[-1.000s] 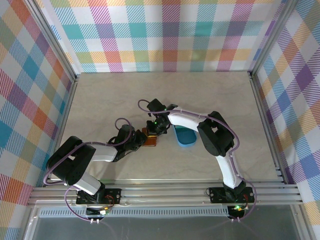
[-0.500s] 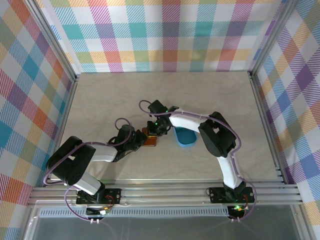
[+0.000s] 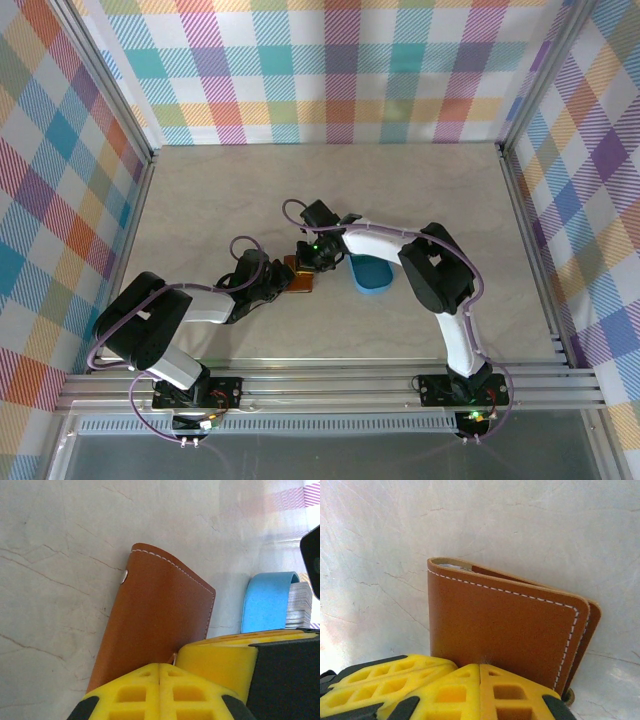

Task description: Put the credit cards into the card holder

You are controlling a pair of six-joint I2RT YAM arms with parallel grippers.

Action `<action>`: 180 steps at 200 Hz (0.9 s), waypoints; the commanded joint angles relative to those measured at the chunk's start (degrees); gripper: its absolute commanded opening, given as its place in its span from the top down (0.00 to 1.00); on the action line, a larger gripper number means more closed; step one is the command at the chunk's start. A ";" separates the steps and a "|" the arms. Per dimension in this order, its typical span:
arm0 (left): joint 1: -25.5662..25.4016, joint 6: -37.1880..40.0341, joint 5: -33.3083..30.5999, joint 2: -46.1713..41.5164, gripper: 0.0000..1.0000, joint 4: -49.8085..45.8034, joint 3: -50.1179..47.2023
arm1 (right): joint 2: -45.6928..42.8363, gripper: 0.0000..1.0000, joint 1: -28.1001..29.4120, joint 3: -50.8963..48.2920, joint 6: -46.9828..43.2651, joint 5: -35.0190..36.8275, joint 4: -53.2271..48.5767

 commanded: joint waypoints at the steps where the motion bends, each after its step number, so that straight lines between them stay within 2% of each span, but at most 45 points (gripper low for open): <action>1: -0.86 -0.74 0.91 2.17 1.00 -3.76 -2.08 | 6.27 1.00 -4.33 -4.52 -0.21 16.41 -5.87; 75: -0.86 -0.44 0.46 1.75 1.00 -6.06 -1.23 | -1.09 1.00 -4.35 -4.69 -3.67 14.03 -3.87; 134: -0.76 0.32 1.42 1.89 1.00 -4.69 -0.34 | -4.22 1.00 -3.89 -3.87 -5.99 2.71 0.15; 155: -0.68 1.74 0.53 -1.17 1.00 -8.18 0.60 | -6.11 1.00 -3.89 -3.97 -6.02 1.06 0.73; 180: -0.68 3.92 -0.62 -4.25 1.00 -13.24 2.13 | -8.17 1.00 -3.93 -3.51 -6.18 2.49 0.04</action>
